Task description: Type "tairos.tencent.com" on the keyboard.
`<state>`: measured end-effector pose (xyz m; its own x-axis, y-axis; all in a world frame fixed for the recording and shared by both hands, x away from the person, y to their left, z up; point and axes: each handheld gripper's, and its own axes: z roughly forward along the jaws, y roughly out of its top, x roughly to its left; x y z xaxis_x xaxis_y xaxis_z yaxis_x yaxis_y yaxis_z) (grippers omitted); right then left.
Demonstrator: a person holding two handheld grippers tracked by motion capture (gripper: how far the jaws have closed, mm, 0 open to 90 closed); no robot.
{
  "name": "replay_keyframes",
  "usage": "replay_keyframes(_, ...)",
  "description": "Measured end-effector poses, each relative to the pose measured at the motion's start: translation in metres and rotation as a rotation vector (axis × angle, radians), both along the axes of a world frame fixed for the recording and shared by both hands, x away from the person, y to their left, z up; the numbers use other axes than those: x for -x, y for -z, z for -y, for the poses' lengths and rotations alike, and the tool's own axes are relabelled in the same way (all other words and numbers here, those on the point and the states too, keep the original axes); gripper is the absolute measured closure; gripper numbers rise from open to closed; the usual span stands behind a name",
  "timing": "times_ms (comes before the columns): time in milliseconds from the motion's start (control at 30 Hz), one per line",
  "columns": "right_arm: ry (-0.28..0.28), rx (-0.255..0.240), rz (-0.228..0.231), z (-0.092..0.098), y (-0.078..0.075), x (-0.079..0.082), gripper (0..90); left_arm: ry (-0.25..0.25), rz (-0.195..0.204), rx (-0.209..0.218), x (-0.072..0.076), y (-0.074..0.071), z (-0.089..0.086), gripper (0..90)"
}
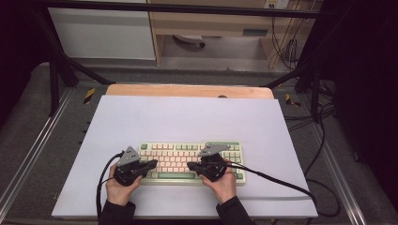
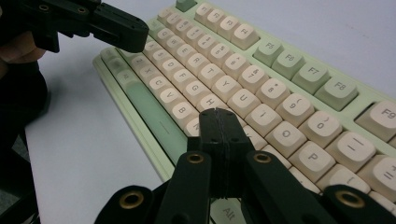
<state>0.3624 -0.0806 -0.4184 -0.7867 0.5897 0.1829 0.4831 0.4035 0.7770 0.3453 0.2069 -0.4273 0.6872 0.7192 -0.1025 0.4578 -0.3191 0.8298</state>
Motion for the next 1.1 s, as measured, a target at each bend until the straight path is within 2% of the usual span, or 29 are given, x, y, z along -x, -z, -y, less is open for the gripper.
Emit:
replay_keyframes(867,-0.008,0.033,-0.024,-0.009,0.017,-0.005,90.0,0.001,0.000,0.000,0.000,0.000,0.001,90.0)
replay_keyframes(967,-0.007,0.035,-0.025,-0.009,0.016,-0.004,90.0,0.004,-0.002,-0.001,-0.001,0.000,0.003,90.0)
replay_keyframes(1100,-0.010,0.022,-0.006,-0.005,0.010,-0.004,90.0,0.011,-0.001,0.001,-0.004,-0.005,0.006,90.0)
